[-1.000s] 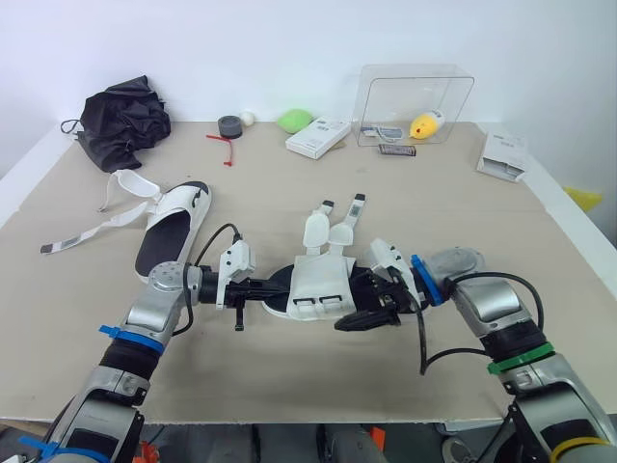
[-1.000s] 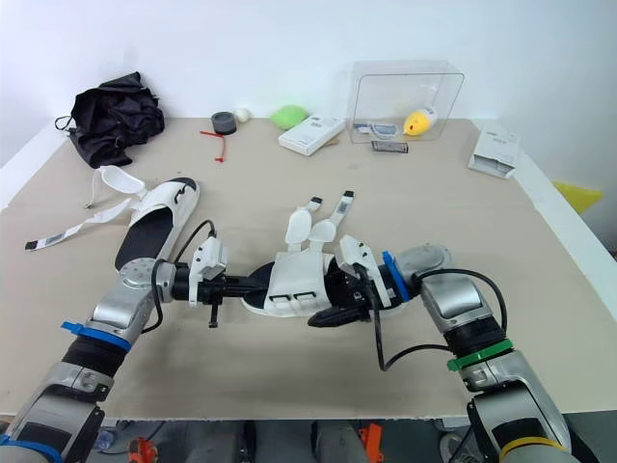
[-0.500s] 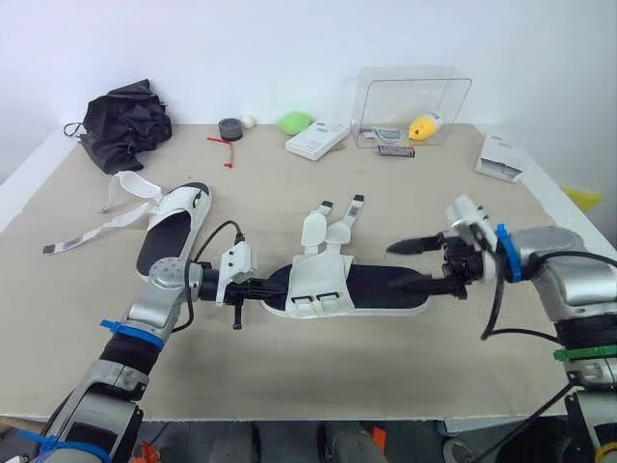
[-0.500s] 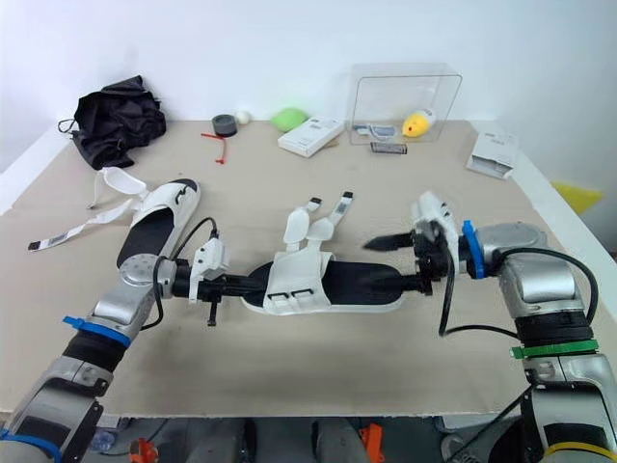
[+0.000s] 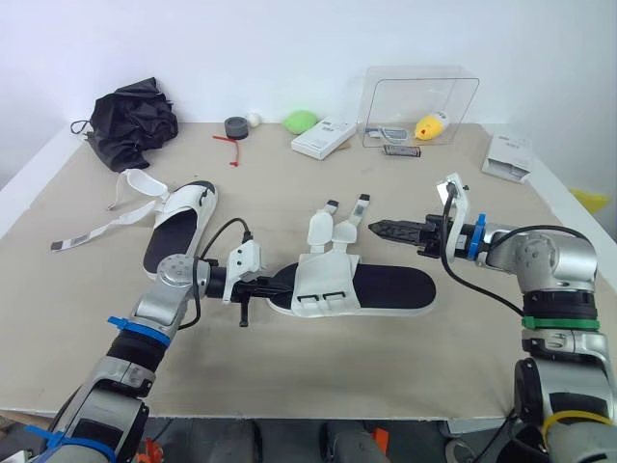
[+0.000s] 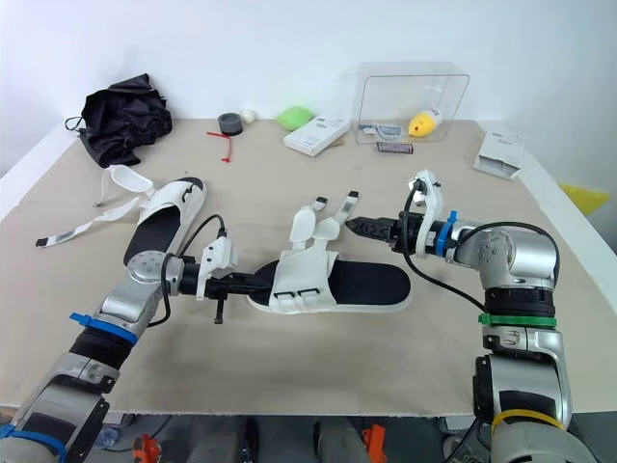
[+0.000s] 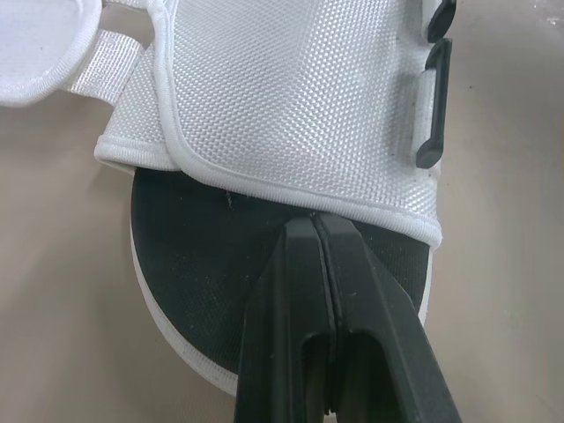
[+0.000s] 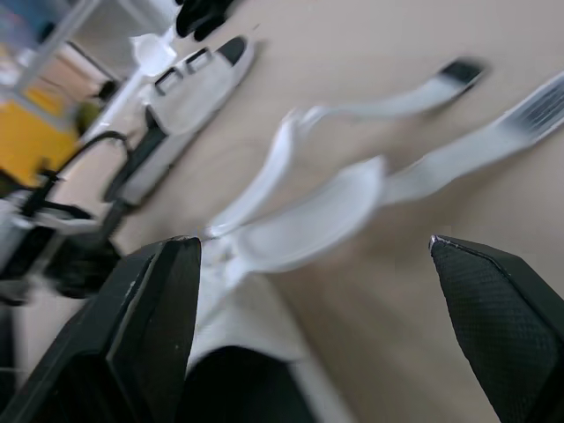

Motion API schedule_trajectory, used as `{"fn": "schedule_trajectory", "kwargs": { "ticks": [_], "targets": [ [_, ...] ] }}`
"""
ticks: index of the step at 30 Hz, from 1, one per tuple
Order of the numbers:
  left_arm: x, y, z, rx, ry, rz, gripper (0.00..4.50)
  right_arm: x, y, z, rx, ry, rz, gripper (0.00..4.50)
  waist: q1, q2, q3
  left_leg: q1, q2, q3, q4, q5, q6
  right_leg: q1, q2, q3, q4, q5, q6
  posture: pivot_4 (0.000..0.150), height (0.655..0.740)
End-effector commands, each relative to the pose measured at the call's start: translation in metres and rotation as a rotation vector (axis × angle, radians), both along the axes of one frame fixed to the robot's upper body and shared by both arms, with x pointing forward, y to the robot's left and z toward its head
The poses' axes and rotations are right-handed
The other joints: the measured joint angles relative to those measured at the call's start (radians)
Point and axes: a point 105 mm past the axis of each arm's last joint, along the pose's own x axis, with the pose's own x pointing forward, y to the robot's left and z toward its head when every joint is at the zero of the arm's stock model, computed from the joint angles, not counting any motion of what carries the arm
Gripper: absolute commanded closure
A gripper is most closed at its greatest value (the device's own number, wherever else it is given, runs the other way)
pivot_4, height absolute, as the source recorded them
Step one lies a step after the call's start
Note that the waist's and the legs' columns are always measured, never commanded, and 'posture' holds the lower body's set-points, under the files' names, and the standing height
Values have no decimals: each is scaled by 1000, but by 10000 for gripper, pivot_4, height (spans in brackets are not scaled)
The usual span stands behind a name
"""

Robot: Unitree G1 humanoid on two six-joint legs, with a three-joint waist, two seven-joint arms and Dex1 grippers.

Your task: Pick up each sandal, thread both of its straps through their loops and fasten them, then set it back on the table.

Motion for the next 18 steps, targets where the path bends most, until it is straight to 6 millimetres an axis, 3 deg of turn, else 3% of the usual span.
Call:
{"fn": "schedule_trajectory", "kwargs": {
  "ticks": [1, 6, 12, 18],
  "targets": [
    [-9, 12, -41, 111, 142, 39, 45000, 6, 6, 14, 83, 26, 3, 559, -2, 0, 0, 0, 0, 0, -1, 0, 0, 0, 0, 0, -1, -1, 3, 1500, 7400],
    [-10, 9, -33, 75, 90, 2, 45000, 20, 19, 5, 65, 55, 16, 559, -3, 1, 0, 0, 2, 1, -3, 0, 0, 1, 2, 0, -7, 2, 4, 1500, 7400],
    [-17, 13, -39, 124, 32, -100, 45000, 21, 25, -1, 55, 66, 67, 559, -3, 1, 0, -2, 2, 3, -6, 0, 0, -1, 2, 1, -11, 3, 3, 1500, 7400],
    [-10, 17, -43, 155, 30, -112, 45000, 20, 38, -3, 66, 72, 104, 559, -3, 1, 0, -3, 2, 3, -8, -1, 1, -3, 4, 1, -10, 3, 1, 1500, 7400]
  ]
}}
